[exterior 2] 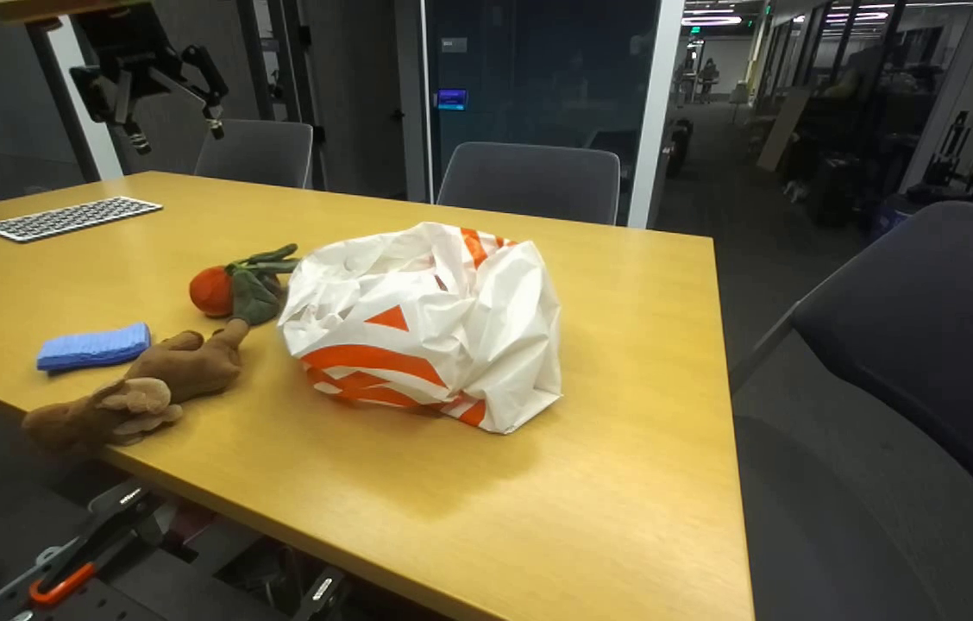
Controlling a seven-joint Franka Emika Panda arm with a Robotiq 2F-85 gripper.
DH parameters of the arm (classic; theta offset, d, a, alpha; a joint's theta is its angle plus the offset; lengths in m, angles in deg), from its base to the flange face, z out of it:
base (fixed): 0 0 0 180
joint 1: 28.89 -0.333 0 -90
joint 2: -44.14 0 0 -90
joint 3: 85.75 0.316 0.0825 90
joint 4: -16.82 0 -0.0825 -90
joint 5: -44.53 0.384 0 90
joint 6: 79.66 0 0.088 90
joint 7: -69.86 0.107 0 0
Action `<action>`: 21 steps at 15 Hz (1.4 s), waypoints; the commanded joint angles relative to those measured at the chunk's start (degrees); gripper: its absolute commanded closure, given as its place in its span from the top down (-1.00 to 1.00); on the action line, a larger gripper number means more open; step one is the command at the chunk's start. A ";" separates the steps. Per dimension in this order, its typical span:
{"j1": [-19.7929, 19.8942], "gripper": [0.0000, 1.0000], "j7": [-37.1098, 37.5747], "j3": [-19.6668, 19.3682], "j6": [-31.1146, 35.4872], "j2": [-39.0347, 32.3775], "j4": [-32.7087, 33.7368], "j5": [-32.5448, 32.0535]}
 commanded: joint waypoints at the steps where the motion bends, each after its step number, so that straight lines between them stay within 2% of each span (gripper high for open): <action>1: -5.69 1.00 2.76 -5.39 2.00 -13.24 8.59 -4.74; 5: -10.25 1.00 4.49 -11.73 1.07 -21.24 12.26 -3.36; 10: -12.78 1.00 6.82 -16.63 1.23 -27.49 15.04 -0.67; 17: -12.19 1.00 4.55 -17.54 1.20 -31.92 17.87 8.23; 18: -12.34 0.50 4.29 -17.62 1.64 -31.87 18.00 8.45; 19: -12.56 0.46 4.60 -17.82 1.69 -31.87 18.17 8.43; 21: -12.88 0.16 4.56 -18.10 1.93 -31.47 18.39 7.79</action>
